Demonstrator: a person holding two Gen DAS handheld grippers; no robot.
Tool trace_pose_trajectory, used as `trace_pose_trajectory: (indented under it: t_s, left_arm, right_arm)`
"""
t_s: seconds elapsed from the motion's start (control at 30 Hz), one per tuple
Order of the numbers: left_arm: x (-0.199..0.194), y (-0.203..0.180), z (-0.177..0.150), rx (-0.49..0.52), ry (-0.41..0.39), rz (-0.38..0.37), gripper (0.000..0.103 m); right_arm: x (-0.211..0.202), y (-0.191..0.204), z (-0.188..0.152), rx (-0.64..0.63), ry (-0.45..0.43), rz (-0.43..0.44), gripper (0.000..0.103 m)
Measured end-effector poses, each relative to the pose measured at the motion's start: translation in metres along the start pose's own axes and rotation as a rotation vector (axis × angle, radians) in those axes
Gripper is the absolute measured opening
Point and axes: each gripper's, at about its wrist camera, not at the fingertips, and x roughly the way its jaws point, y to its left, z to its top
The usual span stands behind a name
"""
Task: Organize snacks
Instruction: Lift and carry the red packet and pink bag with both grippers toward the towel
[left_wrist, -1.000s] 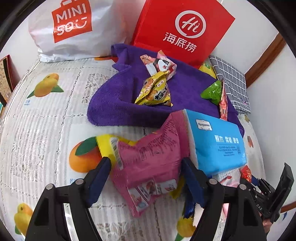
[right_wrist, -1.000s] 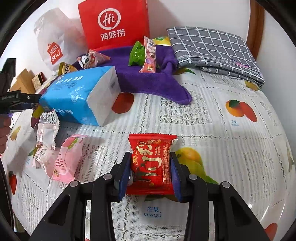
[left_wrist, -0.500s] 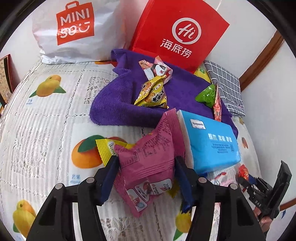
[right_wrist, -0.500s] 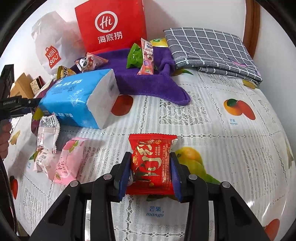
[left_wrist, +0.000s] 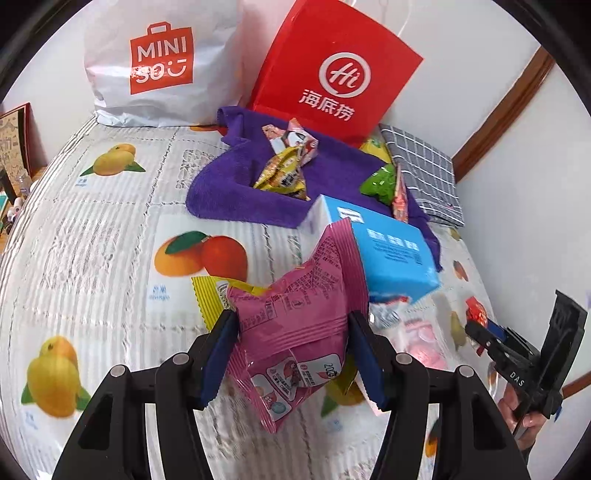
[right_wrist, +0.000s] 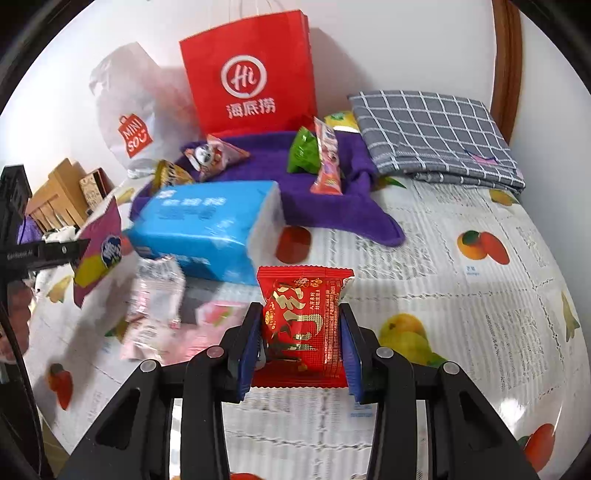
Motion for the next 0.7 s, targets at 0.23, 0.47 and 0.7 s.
trace_pose_trajectory:
  t_s: [0.23,0.47,0.7]
  left_arm:
    - [-0.013,-0.019,-0.008,0.016,-0.011,-0.028,0.059]
    - [-0.023,-0.042,-0.003,0.047,-0.029,-0.058,0.059]
    - [-0.029,-0.061,0.008,0.071,-0.051,-0.076,0.059]
  right_arm:
    - [-0.019,0.019,0.008,-0.017,-0.032,0.029,0.04]
    - [-0.034,0.029,0.021,-0.016,-0.067,0.061,0.04]
    - [-0.044,0.035,0.034,-0.014,-0.097,0.076,0.04]
